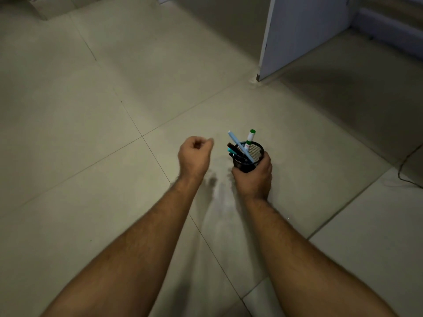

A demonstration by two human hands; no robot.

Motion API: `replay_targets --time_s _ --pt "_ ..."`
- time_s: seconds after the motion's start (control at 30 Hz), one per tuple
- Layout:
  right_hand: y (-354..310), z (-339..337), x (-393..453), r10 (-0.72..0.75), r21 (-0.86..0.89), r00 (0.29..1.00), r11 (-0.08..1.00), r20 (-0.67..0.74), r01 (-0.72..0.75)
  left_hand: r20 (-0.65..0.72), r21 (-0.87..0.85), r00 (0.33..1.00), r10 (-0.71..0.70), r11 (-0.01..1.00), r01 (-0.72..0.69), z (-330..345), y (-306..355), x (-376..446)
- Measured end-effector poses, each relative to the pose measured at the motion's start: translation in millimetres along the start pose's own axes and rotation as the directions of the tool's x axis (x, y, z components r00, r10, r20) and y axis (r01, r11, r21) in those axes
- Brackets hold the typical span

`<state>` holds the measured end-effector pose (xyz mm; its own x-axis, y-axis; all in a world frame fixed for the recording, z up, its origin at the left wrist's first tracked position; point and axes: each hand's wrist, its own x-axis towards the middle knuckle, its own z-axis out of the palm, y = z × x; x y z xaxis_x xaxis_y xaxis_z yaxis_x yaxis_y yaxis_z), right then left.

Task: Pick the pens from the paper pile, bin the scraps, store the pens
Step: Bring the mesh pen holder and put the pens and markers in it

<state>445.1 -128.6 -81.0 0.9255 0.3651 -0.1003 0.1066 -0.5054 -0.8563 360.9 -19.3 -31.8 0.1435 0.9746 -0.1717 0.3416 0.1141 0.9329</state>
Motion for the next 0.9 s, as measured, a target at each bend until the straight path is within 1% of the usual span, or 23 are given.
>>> replay_targets --time_s 0.03,0.07,0.1,0.13,0.17,0.2,0.27,0.33,0.4,0.47,0.53,0.57,0.6,0.67,0.73,0.8,0.83,0.9 --pt "0 0 -1 -0.004 0.009 1.0 1.0 0.012 0.004 -0.018 0.169 1.0 -0.022 0.985 0.025 -8 -14 5" --pt "1 0 -2 -0.006 0.018 1.0 1.0 0.029 0.006 -0.014 0.359 0.999 -0.052 0.932 0.054 -16 -30 8" --pt "1 0 -3 -0.01 0.027 0.999 1.0 0.047 0.009 0.001 0.526 0.995 -0.099 0.846 0.084 -23 -44 7" --pt "1 2 -4 -0.018 0.037 0.998 0.999 0.061 0.016 0.01 0.646 0.988 -0.151 0.755 0.109 -28 -58 6" --pt "1 3 -6 -0.028 0.046 0.997 0.999 0.072 0.025 0.008 0.724 0.983 -0.185 0.679 0.122 -32 -69 4" --pt "1 5 -7 -0.037 0.054 0.996 0.998 0.083 0.032 0.007 0.771 0.978 -0.209 0.624 0.128 -33 -78 2" --pt "2 9 -9 -0.042 0.073 0.993 0.997 0.111 0.034 0.019 0.817 0.972 -0.234 0.564 0.12 -35 -84 1" --pt "1 12 -12 -0.046 0.08 0.99 0.996 0.134 0.036 0.037 0.838 0.966 -0.257 0.534 0.11 -35 -82 1" --pt "0 13 -15 -0.052 0.076 0.988 0.996 0.144 0.042 0.045 0.839 0.96 -0.278 0.533 0.115 -35 -79 3" --pt "-1 13 -16 -0.054 0.08 0.987 0.996 0.151 0.042 0.019 0.796 0.962 -0.273 0.586 0.15 -35 -73 3" --pt "-2 14 -15 -0.05 0.075 0.987 0.996 0.152 0.038 -0.038 0.669 0.97 -0.239 0.715 0.203 -34 -61 5" --pt "-2 14 -14 -0.043 0.069 0.988 0.997 0.15 0.033 -0.07 0.565 0.975 -0.211 0.797 0.214 -32 -52 7" --pt "-2 14 -13 -0.033 0.062 0.989 0.998 0.145 0.024 -0.107 0.454 0.98 -0.165 0.869 0.196 -31 -39 8" --pt "-3 14 -13 -0.009 0.052 0.991 0.999 0.131 0.003 -0.175 0.282 0.983 -0.062 0.953 0.11 -26 -9 9" --pt "-3 13 -14 -0.008 0.037 0.992 0.999 0.125 0.003 -0.201 0.11 0.98 -0.006 0.994 0.029 -20 19 9" --pt "-1 13 -16 0.002 0.021 0.993 1.0 0.121 -0.005 -0.188 -0.076 0.982 0.005 0.997 -0.019 -13 39 7" --pt "0 12 -17 0.008 0.017 0.993 1.0 0.118 -0.01 -0.178 -0.145 0.984 0.003 0.989 -0.029 -9 44 6" --pt "1 14 -17 0.02 0.026 0.993 0.999 0.114 -0.023 -0.112 -0.228 0.994 0.009 0.973 -0.035 -2 52 2"
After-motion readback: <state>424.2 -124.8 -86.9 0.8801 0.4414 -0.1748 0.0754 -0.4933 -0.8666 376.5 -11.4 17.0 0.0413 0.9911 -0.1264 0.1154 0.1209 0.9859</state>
